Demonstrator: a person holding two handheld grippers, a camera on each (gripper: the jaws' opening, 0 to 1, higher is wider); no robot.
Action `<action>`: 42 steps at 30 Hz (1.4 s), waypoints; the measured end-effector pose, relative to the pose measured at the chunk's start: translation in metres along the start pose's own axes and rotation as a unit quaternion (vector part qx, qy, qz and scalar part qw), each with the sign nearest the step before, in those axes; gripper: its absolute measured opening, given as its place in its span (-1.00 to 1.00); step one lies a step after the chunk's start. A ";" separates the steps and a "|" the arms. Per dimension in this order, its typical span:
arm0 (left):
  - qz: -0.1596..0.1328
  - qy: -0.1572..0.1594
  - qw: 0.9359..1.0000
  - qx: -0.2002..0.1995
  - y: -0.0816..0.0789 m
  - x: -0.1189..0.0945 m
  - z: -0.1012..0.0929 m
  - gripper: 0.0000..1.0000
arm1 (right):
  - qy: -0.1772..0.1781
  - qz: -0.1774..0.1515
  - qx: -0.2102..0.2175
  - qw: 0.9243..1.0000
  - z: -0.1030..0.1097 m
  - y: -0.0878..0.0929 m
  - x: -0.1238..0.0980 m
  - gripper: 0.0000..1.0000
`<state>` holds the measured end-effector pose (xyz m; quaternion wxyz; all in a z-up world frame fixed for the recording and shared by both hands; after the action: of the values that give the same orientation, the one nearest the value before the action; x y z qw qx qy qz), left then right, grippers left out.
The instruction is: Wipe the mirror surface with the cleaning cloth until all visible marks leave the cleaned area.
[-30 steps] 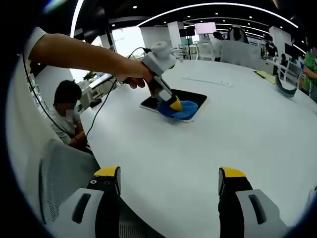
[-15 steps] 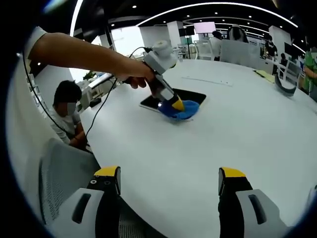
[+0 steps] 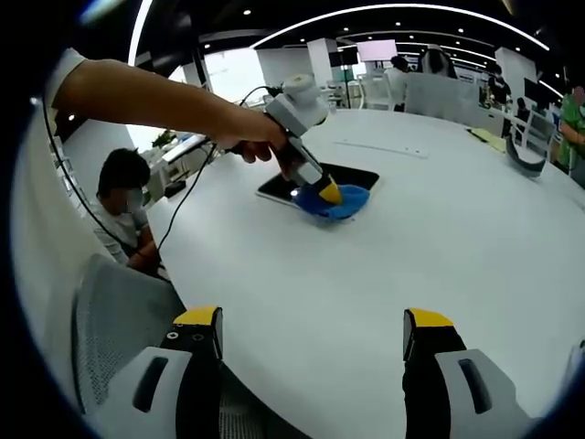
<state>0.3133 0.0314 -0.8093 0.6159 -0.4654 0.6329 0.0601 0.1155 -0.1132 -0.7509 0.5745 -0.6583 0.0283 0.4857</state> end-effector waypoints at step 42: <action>-0.005 -0.004 1.000 -0.009 -0.016 0.006 0.016 -0.90 | 0.004 0.005 0.013 1.000 -0.007 0.009 0.000 0.60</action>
<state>0.3367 0.0291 -0.8100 0.6149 -0.4738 0.6271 0.0642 0.1144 -0.1216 -0.7580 0.5805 -0.6522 0.0401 0.4859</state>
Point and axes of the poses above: the point that each gripper's makers call its tool centre point, and the gripper's own axes: x roughly forward along the fingers, z roughly to its left, y roughly out of its underside, the point moved 4 cm from there along -x, roughly backward along the fingers, and after that the axes turned 3 degrees about y, right-handed, at the moved point
